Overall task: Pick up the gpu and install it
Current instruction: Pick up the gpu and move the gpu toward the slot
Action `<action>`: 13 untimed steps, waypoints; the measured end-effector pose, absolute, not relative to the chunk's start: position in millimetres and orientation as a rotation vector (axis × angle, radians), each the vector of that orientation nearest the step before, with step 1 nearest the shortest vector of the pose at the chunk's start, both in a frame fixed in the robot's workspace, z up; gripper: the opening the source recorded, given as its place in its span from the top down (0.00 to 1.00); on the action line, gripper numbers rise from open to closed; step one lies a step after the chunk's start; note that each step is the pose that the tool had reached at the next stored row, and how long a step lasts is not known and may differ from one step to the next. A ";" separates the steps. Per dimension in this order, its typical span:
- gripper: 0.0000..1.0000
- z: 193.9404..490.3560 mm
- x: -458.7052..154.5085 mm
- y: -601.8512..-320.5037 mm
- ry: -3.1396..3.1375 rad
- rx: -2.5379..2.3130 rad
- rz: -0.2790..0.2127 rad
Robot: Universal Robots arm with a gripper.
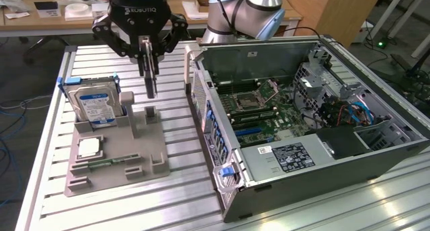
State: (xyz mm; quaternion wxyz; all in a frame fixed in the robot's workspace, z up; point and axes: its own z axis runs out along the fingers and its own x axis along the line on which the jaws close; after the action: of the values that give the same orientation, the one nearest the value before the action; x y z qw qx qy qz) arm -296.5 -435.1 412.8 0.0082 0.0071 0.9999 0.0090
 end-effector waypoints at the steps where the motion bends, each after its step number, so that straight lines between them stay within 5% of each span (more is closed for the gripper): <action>1: 0.72 412.8 -294.9 -435.1 3.125 0.022 0.028; 13: 0.72 412.8 -272.2 -435.1 3.125 0.022 0.028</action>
State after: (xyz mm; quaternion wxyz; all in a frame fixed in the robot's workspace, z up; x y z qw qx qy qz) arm -272.2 -435.1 412.8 0.0082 0.0071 0.9999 0.0089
